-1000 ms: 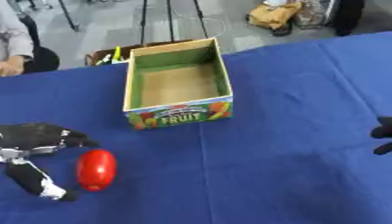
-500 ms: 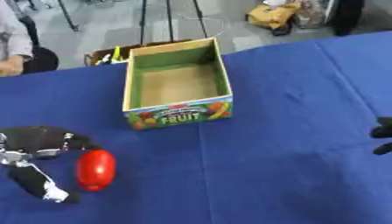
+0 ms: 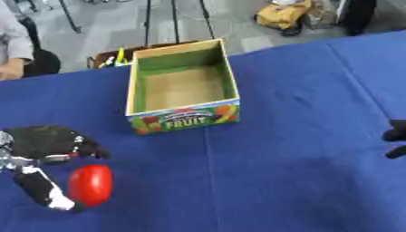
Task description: Pick up objects on the table and place them in the box.
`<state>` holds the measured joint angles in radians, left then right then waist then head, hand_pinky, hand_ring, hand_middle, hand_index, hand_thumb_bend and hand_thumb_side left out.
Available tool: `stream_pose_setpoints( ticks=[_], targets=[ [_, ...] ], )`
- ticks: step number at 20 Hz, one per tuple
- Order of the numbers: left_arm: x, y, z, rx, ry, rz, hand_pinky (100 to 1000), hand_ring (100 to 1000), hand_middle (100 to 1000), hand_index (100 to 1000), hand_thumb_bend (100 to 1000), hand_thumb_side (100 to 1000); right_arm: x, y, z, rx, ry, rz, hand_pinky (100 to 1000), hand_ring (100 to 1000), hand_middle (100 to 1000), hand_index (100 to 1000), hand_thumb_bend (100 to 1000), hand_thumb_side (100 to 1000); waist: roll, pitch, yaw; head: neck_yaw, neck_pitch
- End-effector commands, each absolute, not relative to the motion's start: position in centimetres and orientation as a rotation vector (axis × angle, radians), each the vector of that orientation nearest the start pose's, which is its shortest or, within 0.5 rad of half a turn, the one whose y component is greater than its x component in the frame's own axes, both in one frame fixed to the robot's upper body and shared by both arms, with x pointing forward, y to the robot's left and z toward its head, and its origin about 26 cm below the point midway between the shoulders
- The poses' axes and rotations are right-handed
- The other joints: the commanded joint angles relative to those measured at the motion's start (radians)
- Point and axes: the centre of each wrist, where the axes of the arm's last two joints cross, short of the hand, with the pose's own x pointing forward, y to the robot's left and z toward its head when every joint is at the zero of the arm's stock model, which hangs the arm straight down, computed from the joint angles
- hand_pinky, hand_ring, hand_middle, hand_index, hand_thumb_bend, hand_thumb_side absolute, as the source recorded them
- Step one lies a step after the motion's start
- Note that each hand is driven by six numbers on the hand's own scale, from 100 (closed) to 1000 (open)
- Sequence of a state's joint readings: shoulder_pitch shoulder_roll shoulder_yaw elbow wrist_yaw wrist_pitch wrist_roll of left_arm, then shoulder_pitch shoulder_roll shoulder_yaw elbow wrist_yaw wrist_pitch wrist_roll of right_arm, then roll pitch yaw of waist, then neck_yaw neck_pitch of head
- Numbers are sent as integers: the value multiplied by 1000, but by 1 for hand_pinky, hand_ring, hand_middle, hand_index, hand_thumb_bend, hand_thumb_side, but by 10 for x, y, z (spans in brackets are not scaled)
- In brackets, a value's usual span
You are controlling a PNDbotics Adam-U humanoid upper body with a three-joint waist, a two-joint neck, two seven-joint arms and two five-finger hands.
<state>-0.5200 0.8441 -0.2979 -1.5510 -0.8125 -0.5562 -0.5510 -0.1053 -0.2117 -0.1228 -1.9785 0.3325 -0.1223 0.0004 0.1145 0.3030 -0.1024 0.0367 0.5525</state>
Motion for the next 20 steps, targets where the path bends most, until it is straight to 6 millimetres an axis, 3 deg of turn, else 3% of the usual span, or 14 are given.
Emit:
stream_pose_setpoints(
  ticks=[1, 7, 12, 17, 20],
  targets=[
    [366, 338, 209, -988, 1399, 3036, 616, 697, 762, 980, 615, 816, 276, -294, 148, -579, -2173, 392, 495, 662, 591, 760, 100, 946, -3, -18, 1, 0, -5],
    [367, 344, 205, -1051, 1404, 3025, 626, 728, 799, 1000, 607, 805, 276, -295, 148, -578, -2172, 389, 495, 661, 589, 754, 100, 947, -4, -18, 1, 0, -9],
    [366, 340, 209, -1118, 1426, 2943, 573, 680, 746, 970, 581, 735, 276, -294, 148, -580, -2171, 385, 495, 661, 589, 753, 100, 950, -7, -16, 1, -2, -14],
    [364, 335, 206, -1118, 1468, 2872, 584, 704, 799, 990, 611, 788, 276, -294, 147, -581, -2169, 385, 495, 661, 588, 752, 100, 949, -8, -14, 1, -4, -18],
    [365, 335, 203, -1093, 1503, 2865, 569, 689, 785, 981, 609, 799, 276, -294, 148, -580, -2168, 387, 495, 661, 588, 752, 100, 949, -8, -15, 0, -7, -19]
  ],
)
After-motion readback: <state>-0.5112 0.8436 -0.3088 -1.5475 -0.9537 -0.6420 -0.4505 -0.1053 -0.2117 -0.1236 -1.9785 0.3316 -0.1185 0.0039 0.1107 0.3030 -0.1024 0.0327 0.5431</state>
